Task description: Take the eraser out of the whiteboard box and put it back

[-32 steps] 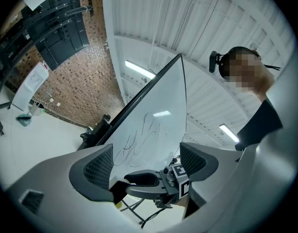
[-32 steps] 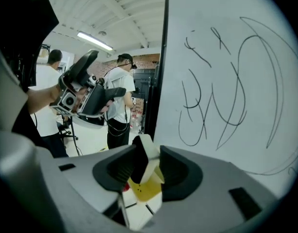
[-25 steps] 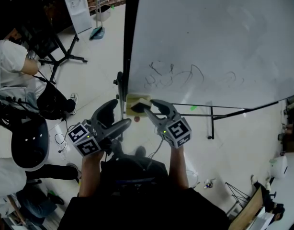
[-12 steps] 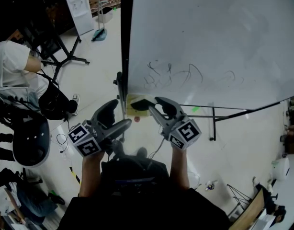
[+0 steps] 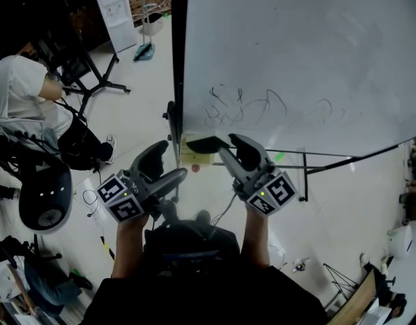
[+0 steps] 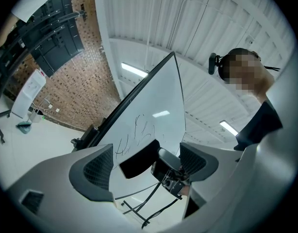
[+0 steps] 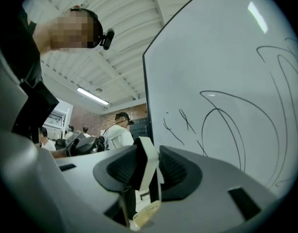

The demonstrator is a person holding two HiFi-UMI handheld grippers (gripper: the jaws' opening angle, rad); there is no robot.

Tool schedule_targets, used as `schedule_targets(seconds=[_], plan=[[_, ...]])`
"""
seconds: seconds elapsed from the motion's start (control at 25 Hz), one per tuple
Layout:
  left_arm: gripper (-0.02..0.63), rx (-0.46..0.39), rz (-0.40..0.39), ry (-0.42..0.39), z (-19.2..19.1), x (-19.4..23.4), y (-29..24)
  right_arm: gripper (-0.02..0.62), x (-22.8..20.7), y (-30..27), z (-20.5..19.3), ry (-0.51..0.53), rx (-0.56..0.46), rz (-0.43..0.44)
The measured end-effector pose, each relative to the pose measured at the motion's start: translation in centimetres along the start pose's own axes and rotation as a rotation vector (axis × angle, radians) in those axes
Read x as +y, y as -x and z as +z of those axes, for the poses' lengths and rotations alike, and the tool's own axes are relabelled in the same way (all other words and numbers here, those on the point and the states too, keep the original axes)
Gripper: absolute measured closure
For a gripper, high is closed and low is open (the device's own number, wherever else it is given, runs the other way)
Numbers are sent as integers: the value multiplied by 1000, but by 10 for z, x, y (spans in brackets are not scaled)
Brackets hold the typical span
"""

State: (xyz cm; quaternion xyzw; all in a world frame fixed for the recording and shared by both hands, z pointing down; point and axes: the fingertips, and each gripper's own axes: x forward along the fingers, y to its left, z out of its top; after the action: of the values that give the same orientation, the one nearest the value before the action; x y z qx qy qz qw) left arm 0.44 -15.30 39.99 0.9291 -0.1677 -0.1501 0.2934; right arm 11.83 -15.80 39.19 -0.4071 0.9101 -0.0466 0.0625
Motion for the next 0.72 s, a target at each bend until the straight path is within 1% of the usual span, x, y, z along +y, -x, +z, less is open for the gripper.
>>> schedule_targets(seconds=[0.28, 0.52, 0.72], plan=[[178, -14, -2, -15, 4, -8, 2, 434, 3, 16, 34, -75, -142, 17], [178, -31, -11, -30, 7, -15, 2, 434, 7, 25, 55, -134, -253, 54], [178, -39, -15, -36, 7, -17, 1, 436, 8, 33, 70, -160, -321, 66]])
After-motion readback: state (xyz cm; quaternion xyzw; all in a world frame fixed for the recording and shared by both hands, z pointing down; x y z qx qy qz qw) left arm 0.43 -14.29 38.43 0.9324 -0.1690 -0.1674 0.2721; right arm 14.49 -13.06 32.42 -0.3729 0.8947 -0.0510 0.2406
